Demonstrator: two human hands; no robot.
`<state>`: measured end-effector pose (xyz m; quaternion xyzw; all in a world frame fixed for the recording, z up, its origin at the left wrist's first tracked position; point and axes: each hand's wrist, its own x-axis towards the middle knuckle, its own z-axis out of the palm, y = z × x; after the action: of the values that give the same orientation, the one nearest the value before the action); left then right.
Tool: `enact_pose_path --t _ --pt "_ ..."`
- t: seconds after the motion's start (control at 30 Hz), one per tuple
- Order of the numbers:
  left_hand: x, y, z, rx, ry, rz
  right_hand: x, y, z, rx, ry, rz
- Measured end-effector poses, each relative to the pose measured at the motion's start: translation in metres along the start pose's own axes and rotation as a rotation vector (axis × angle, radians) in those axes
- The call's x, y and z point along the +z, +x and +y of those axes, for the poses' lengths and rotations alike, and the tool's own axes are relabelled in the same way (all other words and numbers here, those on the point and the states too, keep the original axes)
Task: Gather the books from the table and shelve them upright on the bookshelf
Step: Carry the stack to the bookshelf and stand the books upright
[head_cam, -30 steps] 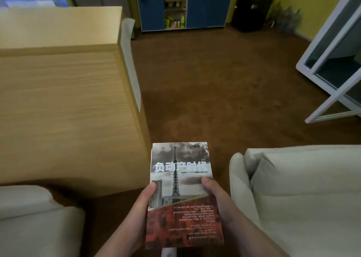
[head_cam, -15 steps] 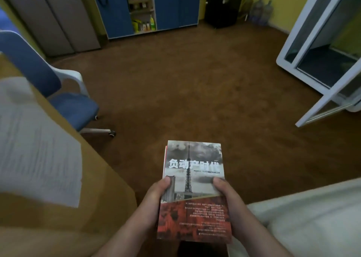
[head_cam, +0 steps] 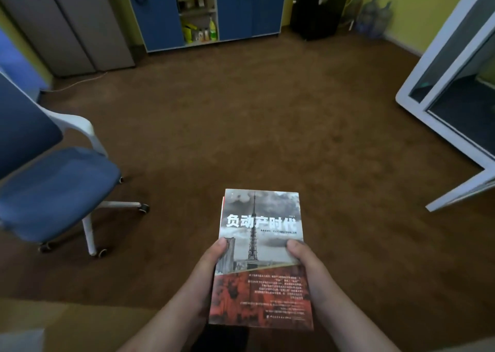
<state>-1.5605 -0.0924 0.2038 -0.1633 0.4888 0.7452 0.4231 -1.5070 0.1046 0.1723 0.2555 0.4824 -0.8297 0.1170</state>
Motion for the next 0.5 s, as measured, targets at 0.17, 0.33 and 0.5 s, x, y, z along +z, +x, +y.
enact_pose_path --t 0.17,0.33,0.5 --pt "-0.033 0.063 0.091 0.039 -0.068 0.029 0.048 0.11 -0.05 0.017 -0.077 -0.005" --pt "-0.078 0.107 0.171 0.073 -0.14 0.094 0.105 0.209 -0.094 0.048 -0.156 -0.027" --pt "-0.121 0.124 0.229 0.138 -0.283 0.15 0.17 0.28 -0.111 0.145 -0.17 -0.102"
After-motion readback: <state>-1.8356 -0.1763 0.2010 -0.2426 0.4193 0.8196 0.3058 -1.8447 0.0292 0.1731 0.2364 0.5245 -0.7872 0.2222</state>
